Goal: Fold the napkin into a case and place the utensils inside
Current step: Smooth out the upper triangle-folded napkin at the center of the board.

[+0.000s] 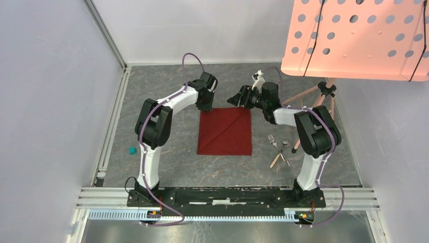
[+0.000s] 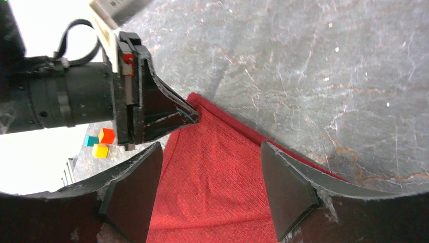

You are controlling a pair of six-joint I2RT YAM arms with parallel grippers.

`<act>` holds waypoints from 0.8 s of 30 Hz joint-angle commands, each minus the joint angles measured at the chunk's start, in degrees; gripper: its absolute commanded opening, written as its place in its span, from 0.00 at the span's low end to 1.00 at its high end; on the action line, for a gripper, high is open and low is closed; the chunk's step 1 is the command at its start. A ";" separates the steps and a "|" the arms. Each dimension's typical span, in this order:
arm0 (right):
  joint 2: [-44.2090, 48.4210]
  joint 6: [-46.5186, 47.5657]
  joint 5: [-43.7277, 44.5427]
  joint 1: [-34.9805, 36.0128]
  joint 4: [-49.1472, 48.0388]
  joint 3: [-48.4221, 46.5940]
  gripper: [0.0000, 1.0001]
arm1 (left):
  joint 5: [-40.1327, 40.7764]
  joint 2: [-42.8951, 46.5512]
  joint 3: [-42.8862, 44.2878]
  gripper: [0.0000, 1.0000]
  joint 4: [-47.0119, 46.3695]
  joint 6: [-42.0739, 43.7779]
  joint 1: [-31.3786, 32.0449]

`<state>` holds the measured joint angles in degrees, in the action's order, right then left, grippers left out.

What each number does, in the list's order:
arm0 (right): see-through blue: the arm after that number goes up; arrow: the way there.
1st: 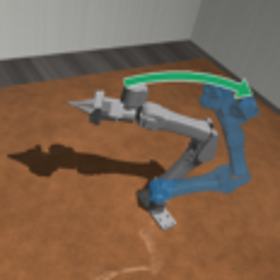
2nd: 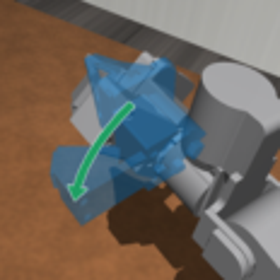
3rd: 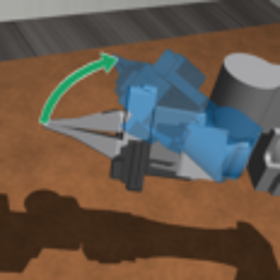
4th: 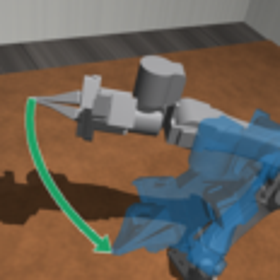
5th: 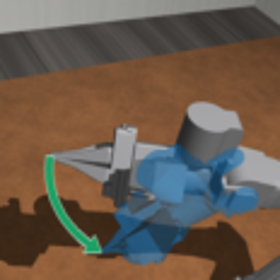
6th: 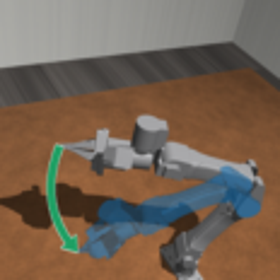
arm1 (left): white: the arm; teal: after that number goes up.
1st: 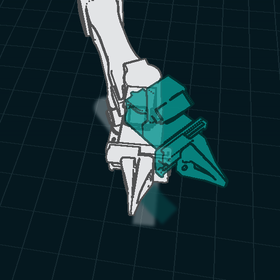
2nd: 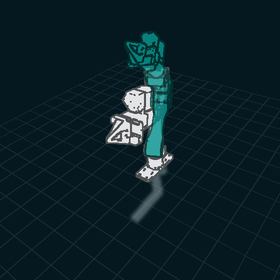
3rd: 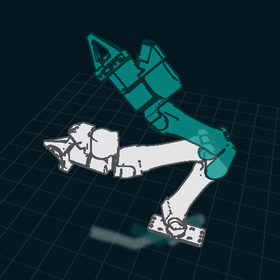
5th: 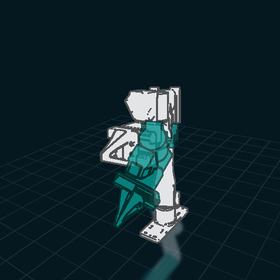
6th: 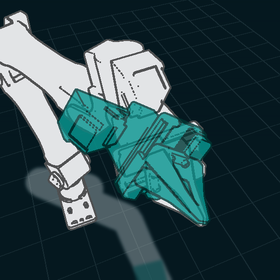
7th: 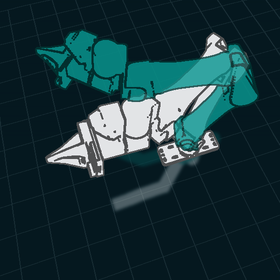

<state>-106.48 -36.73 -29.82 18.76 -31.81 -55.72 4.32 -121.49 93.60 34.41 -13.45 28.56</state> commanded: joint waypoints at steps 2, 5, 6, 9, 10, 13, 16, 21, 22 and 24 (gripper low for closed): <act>-4.39 -2.08 -1.65 0.03 -6.76 0.09 0.76 | 0.41 -1.01 -1.10 0.25 -2.82 -2.32 -0.78; -5.94 -0.97 -1.21 -0.48 -7.85 1.34 0.76 | 1.09 -1.45 -2.17 0.25 -3.05 -2.37 -1.04; -6.36 -0.16 -0.93 -0.72 -7.83 1.56 0.76 | 1.16 -1.64 -2.41 0.25 -3.05 -2.36 -1.13; -7.21 2.86 0.75 -1.59 -5.84 1.89 0.76 | 1.70 -2.17 -2.94 0.25 -3.13 -2.37 -1.39; -7.34 3.73 1.15 -1.90 -5.31 2.21 0.76 | 1.75 -2.30 -3.06 0.25 -3.21 -2.24 -1.47; -7.03 6.16 2.48 -3.08 -4.32 3.42 0.76 | 1.92 -2.77 -2.92 0.24 -3.26 -1.85 -1.43; -6.63 8.70 3.61 -3.96 -1.39 2.64 0.77 | 2.07 -3.05 -2.27 0.24 -2.79 -1.40 -1.54; -2.32 12.60 6.73 -3.92 7.86 -1.18 0.78 | 1.82 -1.92 -0.35 0.28 -0.78 -0.70 -1.57; -1.10 13.16 7.40 -3.87 10.45 -2.03 0.78 | 1.63 -1.33 0.44 0.30 -0.08 -0.70 -1.57; 1.19 14.22 7.96 -3.74 13.93 -3.22 0.80 | 0.62 0.39 1.57 0.36 0.86 -0.70 -1.57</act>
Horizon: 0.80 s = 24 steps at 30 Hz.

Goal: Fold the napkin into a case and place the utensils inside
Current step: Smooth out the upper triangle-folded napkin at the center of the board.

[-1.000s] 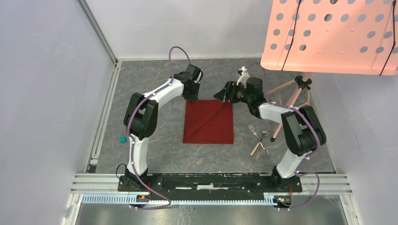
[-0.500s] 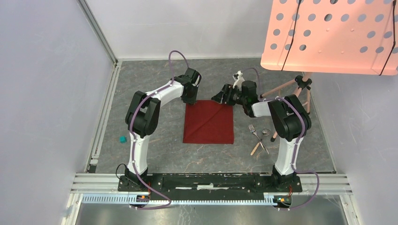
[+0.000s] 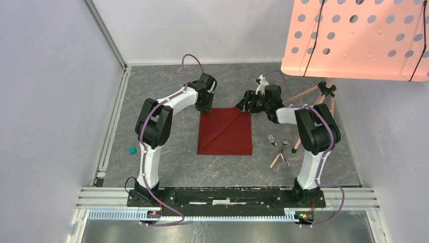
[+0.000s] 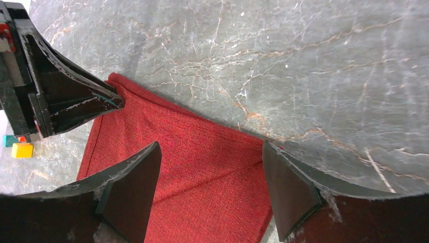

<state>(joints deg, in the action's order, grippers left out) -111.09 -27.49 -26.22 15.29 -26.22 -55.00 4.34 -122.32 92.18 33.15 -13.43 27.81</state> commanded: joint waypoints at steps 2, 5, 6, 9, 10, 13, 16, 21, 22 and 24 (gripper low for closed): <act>8.22 5.18 4.50 -0.01 10.56 -3.72 0.80 | -0.46 3.67 3.70 0.41 2.98 -1.21 -0.83; 12.14 3.05 2.52 1.04 8.78 0.08 0.81 | -2.41 8.60 2.51 0.48 3.86 -2.43 -0.83; 12.91 1.71 0.79 1.51 7.57 1.53 0.81 | -3.36 10.69 1.10 0.49 3.94 -3.08 -0.83; 13.96 -1.93 -4.03 3.60 3.64 4.37 0.81 | -7.48 17.33 -6.40 0.51 2.46 -5.44 -0.83; 13.90 -2.87 -4.84 4.49 2.46 4.90 0.81 | -9.01 19.63 -9.89 0.51 1.23 -6.57 -0.83; 12.41 -5.84 -7.08 7.62 -1.56 5.93 0.81 | -13.77 27.47 -20.07 0.51 -4.17 -10.36 -0.83; 8.98 -9.42 -9.03 9.41 -6.54 5.84 0.75 | -21.93 33.67 -31.94 0.49 -14.01 -16.82 -0.84; 2.33 -12.98 -11.23 10.59 -12.49 3.94 0.64 | -29.21 35.95 -45.63 0.45 -32.84 -24.74 -0.56; 0.97 -13.46 -11.84 10.63 -13.41 3.58 0.62 | -29.91 35.16 -46.35 0.44 -35.40 -24.98 -0.49; -1.28 -13.66 -12.78 10.64 -14.24 3.10 0.60 | -30.50 34.04 -46.89 0.44 -37.74 -24.85 -0.39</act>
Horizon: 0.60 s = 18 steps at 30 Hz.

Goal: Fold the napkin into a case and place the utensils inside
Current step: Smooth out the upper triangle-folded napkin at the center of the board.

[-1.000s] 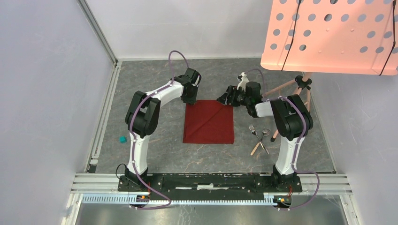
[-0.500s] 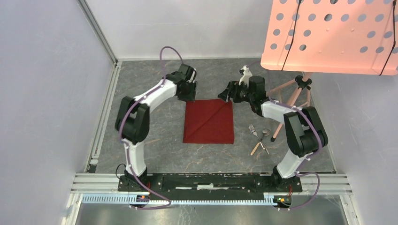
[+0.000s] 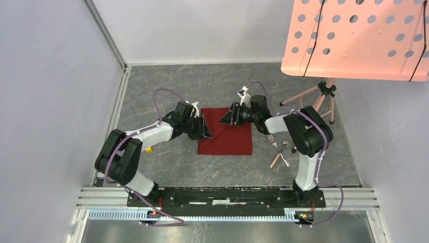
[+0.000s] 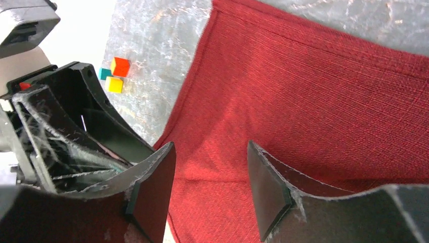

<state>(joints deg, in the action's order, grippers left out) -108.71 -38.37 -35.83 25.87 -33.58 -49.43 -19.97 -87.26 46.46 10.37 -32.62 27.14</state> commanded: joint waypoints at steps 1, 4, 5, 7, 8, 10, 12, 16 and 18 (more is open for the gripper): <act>-4.51 -2.66 -3.43 0.06 -6.95 -2.60 0.59 | -6.10 -1.36 -1.14 0.44 -15.32 -5.30 0.29; -6.02 -1.79 -3.56 0.04 -6.95 -2.56 0.58 | -5.26 -2.24 -1.57 0.44 -15.64 -4.04 0.31; -6.46 -1.56 -3.39 -0.01 -6.89 -2.51 0.58 | -5.04 -2.57 -1.92 0.44 -15.45 -3.89 0.29; -6.97 -1.07 -3.23 -0.03 -6.71 -2.42 0.58 | -3.83 -2.84 -3.19 0.43 -14.24 -3.77 0.29; -7.27 -0.71 -3.05 -0.03 -6.39 -2.55 0.58 | -3.21 -2.59 -4.22 0.43 -13.66 -3.62 0.29; -7.70 -0.27 -3.01 -0.18 -5.84 -2.77 0.58 | -1.92 -1.77 -6.67 0.43 -12.84 -3.27 0.29; -7.89 -0.18 -2.96 -0.42 -5.88 -2.65 0.58 | -1.36 -0.77 -9.30 0.43 -12.80 -3.07 0.29; -7.89 0.46 -2.66 -0.57 -5.31 -2.43 0.58 | -0.12 2.93 -10.85 0.44 -8.60 -0.94 0.38; -7.92 0.60 -2.66 -0.56 -5.18 -2.25 0.58 | -0.16 5.72 -9.83 0.45 -5.35 0.00 0.55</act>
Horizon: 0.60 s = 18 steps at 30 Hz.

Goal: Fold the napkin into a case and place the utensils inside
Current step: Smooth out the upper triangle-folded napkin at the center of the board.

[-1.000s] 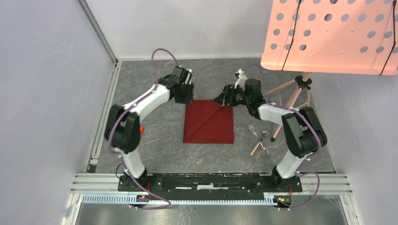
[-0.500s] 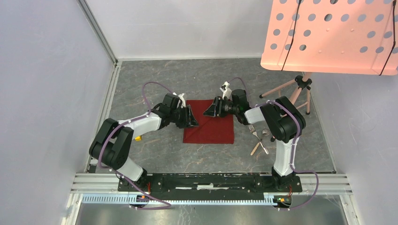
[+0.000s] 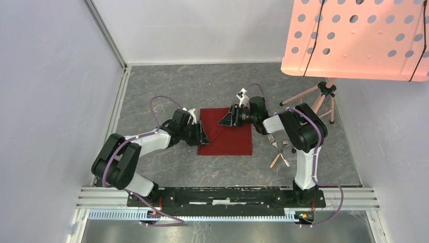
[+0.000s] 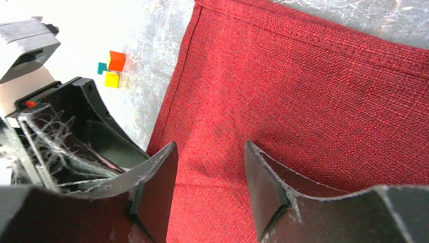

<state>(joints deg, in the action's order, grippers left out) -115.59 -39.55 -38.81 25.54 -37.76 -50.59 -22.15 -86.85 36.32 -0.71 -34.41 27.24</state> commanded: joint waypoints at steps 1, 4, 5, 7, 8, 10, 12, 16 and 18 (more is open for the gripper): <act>-1.01 1.92 0.31 -0.30 -0.91 -1.09 0.58 | 2.06 6.66 1.08 0.45 7.15 1.94 0.52; -1.04 2.20 0.31 -0.25 -0.50 -1.09 0.58 | 1.85 9.66 3.15 0.46 10.57 1.59 0.68; -1.03 2.24 0.31 -0.23 -0.46 -1.15 0.58 | 1.53 10.20 3.49 0.46 10.87 0.98 0.62; -0.95 2.28 0.31 -0.28 -0.38 -1.14 0.58 | 0.32 10.62 3.20 0.46 9.84 -0.47 0.62; -0.94 2.25 0.31 -0.24 -0.29 -1.21 0.58 | -0.44 10.40 2.71 0.46 8.79 -1.09 0.62; -0.91 2.21 0.31 -0.28 -0.36 -1.27 0.58 | -2.18 8.89 1.62 0.47 6.44 -2.12 0.62; -0.95 2.20 0.22 -0.30 -0.27 -1.36 0.58 | -4.82 6.84 1.11 0.48 4.54 -1.92 0.87; -1.17 2.26 0.21 -0.25 -0.21 -1.61 0.58 | -1.85 4.52 0.42 0.48 7.49 0.21 1.09; -1.30 2.20 0.16 -0.24 -0.10 -1.62 0.58 | 1.62 4.67 -1.46 0.47 8.51 0.21 1.11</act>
<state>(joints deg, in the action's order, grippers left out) -115.68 -38.92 -39.03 25.45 -37.71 -50.68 -23.94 -81.73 37.41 6.31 -34.50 28.12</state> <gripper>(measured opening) 0.577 0.480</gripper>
